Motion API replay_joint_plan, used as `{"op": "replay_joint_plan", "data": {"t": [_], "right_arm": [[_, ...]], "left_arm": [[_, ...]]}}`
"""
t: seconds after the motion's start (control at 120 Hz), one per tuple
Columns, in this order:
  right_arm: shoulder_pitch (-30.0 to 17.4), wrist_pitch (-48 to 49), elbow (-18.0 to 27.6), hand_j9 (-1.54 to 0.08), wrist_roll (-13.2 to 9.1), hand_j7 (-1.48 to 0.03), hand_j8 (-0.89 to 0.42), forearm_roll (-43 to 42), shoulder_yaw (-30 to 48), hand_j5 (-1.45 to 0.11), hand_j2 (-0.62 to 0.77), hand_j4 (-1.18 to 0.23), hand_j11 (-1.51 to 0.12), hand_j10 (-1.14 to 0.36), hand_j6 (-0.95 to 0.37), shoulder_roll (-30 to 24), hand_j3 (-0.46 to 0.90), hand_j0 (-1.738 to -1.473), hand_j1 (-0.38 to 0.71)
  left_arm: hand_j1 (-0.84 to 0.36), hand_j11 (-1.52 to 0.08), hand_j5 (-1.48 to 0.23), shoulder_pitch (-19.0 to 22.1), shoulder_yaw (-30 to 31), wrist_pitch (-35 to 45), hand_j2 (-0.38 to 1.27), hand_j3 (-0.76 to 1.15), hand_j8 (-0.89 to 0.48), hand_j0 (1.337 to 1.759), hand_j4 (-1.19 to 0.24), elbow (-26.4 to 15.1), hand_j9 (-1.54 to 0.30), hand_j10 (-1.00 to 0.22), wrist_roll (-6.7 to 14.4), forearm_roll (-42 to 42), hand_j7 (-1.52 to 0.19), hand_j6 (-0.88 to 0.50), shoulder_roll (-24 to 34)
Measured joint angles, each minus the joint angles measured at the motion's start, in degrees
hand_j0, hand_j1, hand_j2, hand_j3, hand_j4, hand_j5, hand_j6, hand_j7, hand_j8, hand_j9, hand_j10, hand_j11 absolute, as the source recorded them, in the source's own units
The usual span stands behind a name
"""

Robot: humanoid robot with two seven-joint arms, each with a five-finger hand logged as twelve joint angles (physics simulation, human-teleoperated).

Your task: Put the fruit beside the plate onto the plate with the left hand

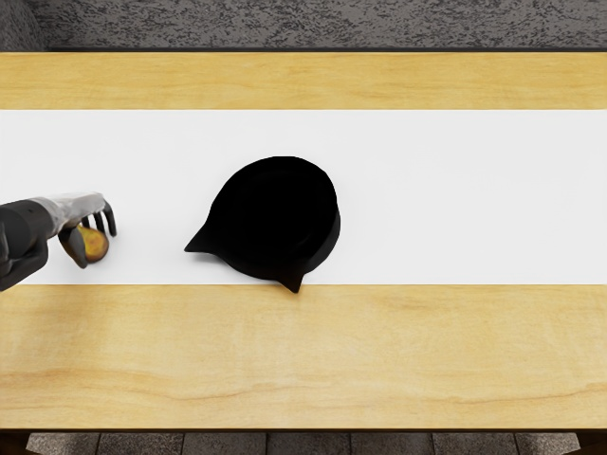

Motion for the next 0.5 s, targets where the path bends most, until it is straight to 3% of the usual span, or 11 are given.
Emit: {"op": "replay_joint_plan", "data": {"t": [0.15,0.5], "right_arm": [[0.0,0.0,0.0,0.0,0.0,0.0,0.0,0.0,0.0,0.0,0.0,0.0,0.0,0.0,0.0,0.0,0.0,-1.658,-0.35],[0.0,0.0,0.0,0.0,0.0,0.0,0.0,0.0,0.0,0.0,0.0,0.0,0.0,0.0,0.0,0.0,0.0,-1.658,-0.35]], "left_arm": [[-0.31,-0.84,-0.82,0.0,0.0,-0.2,0.35,0.0,-0.43,1.655,-0.64,0.0,-0.84,-0.63,0.0,-0.4,-0.83,-0.42,0.1],[-0.33,-0.94,-0.96,-0.1,0.0,-0.3,0.39,0.0,-0.38,1.653,-0.64,0.0,-0.94,-0.66,0.0,-1.5,-0.94,-0.35,0.8]]}}
